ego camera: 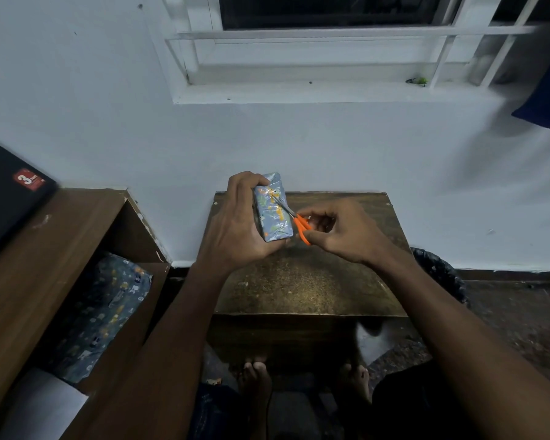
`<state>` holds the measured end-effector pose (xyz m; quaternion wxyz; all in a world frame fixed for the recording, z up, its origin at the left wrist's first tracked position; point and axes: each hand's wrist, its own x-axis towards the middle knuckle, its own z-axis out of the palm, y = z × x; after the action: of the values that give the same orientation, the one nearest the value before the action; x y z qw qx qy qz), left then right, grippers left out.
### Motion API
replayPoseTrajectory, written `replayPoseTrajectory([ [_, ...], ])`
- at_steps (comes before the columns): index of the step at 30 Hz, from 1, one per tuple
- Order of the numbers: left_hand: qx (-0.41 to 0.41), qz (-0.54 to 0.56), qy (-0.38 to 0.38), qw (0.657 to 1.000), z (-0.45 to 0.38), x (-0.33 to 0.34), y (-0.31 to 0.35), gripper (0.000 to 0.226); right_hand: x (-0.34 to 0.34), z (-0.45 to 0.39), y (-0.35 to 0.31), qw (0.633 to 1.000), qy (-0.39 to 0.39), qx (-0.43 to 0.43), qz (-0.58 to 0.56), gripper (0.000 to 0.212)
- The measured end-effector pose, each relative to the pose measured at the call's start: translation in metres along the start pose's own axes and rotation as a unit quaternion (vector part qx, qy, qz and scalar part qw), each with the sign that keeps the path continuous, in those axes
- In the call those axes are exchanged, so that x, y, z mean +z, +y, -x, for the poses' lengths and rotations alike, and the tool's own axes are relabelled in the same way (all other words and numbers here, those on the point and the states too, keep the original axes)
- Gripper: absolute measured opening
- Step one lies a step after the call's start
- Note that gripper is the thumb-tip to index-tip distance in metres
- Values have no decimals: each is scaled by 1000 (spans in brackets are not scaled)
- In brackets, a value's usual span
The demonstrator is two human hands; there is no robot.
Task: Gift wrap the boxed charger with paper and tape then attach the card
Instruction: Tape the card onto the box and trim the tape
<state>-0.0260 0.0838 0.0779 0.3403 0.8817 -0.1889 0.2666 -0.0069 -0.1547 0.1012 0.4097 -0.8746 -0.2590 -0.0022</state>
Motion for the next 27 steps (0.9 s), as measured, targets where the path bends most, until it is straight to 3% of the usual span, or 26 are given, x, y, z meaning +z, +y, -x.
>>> replayPoseTrajectory([
  [7,-4,19,4,1000,0,2,-2,100,2,0,0,999,27,-14,12,31],
  [14,2,-2,4,1000,0,4,-1,96,-1,0,-4,994,-21,21,-107,18],
  [20,-7,-7,20,1000,-1,4,2,98,4,0,-11,994,52,4,94,25],
  [27,-13,-13,23,1000,-2,5,2,97,2,-1,-14,983,97,-9,154,18],
])
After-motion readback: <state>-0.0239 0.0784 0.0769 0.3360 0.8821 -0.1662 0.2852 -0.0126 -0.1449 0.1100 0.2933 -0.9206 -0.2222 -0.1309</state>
